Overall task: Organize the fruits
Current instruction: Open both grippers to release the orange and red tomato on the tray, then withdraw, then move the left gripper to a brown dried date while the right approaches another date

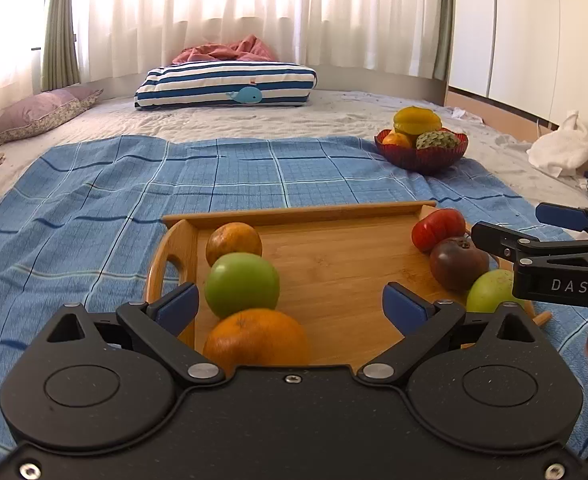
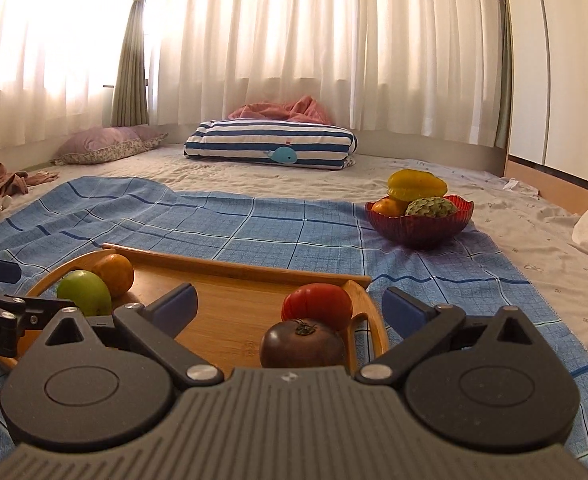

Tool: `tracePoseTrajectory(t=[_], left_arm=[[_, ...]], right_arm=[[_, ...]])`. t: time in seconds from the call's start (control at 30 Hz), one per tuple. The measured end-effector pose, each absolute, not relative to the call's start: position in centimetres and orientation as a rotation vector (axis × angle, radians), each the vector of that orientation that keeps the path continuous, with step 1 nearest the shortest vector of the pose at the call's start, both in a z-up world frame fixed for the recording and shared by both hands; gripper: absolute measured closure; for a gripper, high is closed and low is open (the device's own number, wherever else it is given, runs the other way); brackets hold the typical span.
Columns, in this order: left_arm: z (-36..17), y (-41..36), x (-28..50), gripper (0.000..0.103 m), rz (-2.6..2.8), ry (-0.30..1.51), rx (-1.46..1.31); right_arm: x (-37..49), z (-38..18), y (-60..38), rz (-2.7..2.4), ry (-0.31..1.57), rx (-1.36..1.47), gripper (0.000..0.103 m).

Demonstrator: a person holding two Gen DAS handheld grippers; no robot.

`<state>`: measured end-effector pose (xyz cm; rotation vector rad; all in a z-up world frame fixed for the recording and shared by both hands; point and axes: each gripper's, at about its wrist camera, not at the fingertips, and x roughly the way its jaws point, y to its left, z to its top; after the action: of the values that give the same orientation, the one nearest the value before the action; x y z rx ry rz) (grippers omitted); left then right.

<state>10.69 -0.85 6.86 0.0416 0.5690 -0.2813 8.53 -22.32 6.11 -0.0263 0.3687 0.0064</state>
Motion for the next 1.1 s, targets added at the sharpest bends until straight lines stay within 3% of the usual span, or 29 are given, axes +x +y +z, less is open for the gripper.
tracePoseTrajectory(t=[0.5,1.1], left_arm=[[4.9,-0.5,6.0,0.0,-0.238,0.487,0.038],[1.1,-0.5,2.5,0.0,-0.192,0.462,0.035]], right_arm=[[3.6,4.4,-22.8,-0.064,0.201,0.077,0.0],[1.5,0.1,-22.7,-0.139,0.247,0.119,0.0]])
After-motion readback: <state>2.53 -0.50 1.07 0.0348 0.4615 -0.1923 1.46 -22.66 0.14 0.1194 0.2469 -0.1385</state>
